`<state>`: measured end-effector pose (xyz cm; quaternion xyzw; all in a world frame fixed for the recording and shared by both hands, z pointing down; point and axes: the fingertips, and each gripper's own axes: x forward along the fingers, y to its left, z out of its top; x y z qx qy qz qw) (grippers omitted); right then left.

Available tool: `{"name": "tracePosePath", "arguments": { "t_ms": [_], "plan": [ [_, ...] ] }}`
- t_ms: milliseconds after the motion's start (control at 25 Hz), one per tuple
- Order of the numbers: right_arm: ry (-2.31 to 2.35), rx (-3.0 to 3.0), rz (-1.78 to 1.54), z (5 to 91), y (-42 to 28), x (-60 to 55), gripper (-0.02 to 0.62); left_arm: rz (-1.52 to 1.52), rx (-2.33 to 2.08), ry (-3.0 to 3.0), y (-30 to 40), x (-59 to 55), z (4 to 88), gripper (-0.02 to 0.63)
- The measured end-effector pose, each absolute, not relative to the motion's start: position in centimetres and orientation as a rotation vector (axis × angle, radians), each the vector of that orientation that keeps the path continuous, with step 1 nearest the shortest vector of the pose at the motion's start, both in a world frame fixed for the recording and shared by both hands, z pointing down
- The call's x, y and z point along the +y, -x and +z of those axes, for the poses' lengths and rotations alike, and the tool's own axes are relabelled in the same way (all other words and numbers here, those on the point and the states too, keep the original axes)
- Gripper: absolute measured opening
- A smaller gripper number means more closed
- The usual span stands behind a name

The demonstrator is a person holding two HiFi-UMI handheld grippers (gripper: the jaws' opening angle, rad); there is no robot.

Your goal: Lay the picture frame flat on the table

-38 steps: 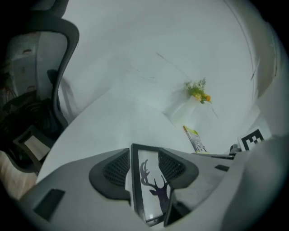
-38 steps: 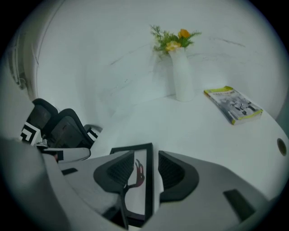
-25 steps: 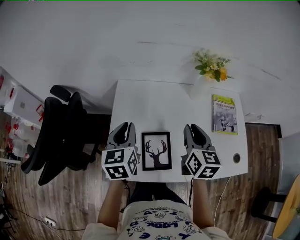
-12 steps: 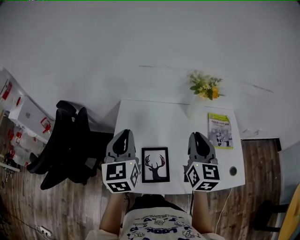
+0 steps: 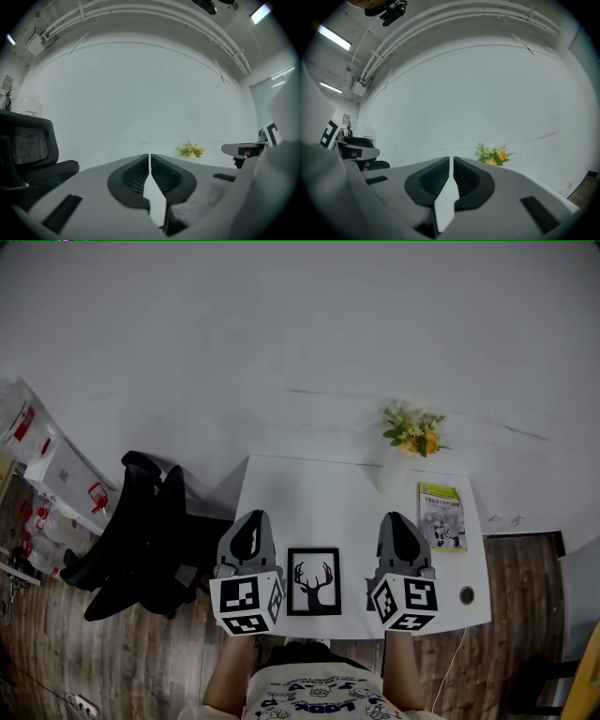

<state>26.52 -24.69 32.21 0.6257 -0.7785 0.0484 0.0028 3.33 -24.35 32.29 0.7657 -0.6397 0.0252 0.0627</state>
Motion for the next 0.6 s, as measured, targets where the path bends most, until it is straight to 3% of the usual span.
{"name": "tracePosePath", "arguments": {
  "t_ms": [600],
  "plan": [
    [-1.949,-2.459,0.151,31.93,-25.85,-24.99,0.044,0.093,-1.957,-2.332,-2.99,-24.26,31.55,0.034]
  ]
}}
